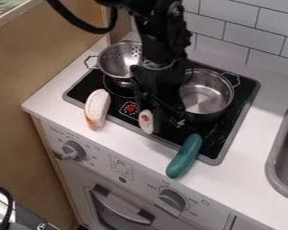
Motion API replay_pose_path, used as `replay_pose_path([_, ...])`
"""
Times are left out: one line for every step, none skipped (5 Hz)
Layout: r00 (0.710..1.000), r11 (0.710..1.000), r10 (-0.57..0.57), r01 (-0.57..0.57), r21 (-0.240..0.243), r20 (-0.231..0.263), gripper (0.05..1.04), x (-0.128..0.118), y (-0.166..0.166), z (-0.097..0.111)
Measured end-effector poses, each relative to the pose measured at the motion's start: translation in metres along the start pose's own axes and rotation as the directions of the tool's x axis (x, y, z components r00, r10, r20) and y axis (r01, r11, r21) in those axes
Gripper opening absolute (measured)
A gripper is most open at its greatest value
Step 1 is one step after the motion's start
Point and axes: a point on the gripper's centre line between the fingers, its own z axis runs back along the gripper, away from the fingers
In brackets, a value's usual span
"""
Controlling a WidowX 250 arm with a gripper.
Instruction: Moved a white part and placed it on the cooking gas
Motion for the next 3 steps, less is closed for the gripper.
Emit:
replay_pose_path([1.0,1.0,-0.005,0.005,-0.002,-0.02,0.48,-0.009,0.005,-0.003])
replay_pose_path([1.0,1.0,-0.008,0.008,-0.004,-0.026,0.48,-0.016,0.009,-0.005])
replay_pose_path([1.0,1.0,-0.012,0.012,-0.015,-0.018,0.549,-0.023,0.015,-0.01])
